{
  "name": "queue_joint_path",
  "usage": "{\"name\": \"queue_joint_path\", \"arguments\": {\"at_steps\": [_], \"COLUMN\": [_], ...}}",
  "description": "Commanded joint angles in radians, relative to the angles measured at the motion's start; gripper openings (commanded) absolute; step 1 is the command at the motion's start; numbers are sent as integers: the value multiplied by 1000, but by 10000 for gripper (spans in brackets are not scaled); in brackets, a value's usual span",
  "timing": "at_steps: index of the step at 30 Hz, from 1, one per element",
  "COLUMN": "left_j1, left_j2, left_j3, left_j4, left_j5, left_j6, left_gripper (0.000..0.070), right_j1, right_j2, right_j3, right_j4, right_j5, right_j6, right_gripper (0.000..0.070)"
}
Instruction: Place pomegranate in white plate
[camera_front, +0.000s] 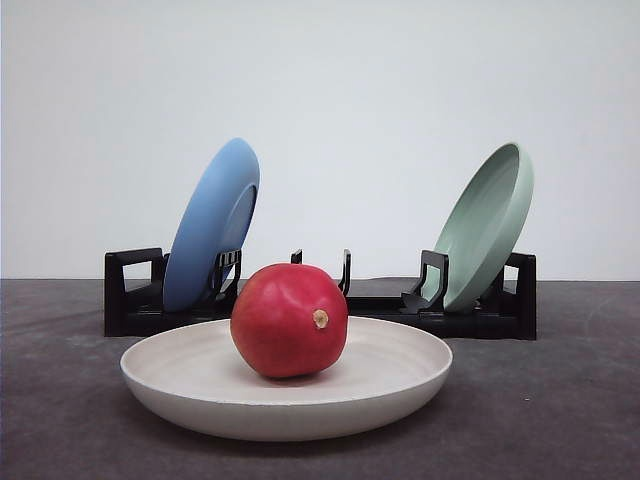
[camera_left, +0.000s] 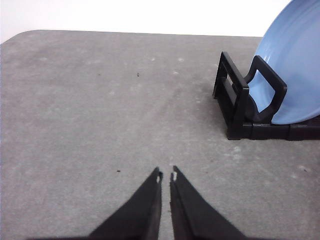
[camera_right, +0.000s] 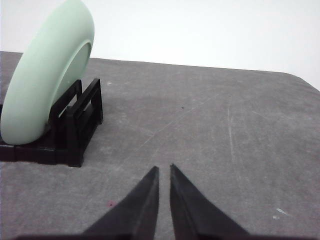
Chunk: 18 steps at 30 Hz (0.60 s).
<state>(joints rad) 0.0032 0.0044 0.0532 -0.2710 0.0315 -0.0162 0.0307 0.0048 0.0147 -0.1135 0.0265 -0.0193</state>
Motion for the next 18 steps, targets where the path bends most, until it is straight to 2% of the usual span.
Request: {"name": "queue_joint_path", "arguments": {"at_steps": [1, 18], "left_j1": [0, 0], "left_j2": [0, 0], "left_j3": [-10, -10], "left_j4": [3, 3], "left_j5": [2, 2], "left_j6": [-3, -3], "left_gripper": [11, 11], "right_j1": [-2, -2], "right_j2": [-1, -1], "right_j3": [-4, -4], "right_j4": [13, 13], "right_j5": [0, 0], "right_j6": [8, 8], "right_gripper": [36, 36]}}
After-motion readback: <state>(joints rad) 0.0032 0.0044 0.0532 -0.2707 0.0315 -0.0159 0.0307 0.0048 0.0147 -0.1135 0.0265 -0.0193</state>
